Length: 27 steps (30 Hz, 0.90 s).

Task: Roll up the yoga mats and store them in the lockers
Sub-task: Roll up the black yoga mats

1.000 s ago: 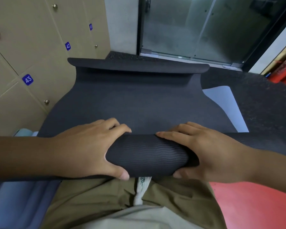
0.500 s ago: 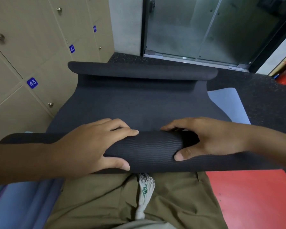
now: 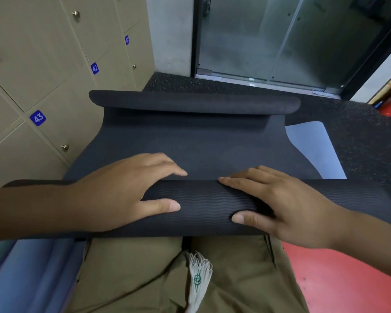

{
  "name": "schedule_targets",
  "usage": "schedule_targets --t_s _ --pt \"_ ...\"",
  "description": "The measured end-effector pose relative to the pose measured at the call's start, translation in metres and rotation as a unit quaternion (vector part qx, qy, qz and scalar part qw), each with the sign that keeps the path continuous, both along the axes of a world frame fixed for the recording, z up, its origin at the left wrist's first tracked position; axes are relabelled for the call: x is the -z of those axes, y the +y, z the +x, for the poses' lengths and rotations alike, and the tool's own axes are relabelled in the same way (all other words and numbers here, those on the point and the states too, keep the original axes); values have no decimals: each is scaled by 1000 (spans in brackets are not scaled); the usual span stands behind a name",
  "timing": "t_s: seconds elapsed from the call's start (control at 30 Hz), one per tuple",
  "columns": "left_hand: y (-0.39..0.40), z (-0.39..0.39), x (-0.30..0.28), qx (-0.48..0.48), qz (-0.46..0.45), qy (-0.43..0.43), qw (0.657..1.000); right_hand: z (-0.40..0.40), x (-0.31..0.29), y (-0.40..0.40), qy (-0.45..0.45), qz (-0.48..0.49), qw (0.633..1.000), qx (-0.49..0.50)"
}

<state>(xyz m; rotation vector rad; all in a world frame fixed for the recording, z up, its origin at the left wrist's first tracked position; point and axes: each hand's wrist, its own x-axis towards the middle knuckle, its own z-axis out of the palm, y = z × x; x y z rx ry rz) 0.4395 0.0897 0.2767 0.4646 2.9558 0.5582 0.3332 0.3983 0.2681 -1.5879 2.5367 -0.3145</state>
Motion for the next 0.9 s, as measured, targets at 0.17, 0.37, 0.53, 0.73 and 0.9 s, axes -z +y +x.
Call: schedule_targets --t_s 0.17,0.37,0.53,0.73,0.9 --pt "13 16 5 13 -31 118 992 -31 -6 -14 -111 22 993 19" --pt "10 10 24 1 -46 127 991 -62 -16 -35 -225 45 973 25" --pt "1 -10 33 5 -55 96 994 -65 -14 -37 -108 30 992 53" --pt "-15 -40 28 -3 -21 35 999 -39 3 -27 93 -20 994 56" --pt "-23 -61 23 12 -47 8 999 -36 21 -29 129 -6 989 76"
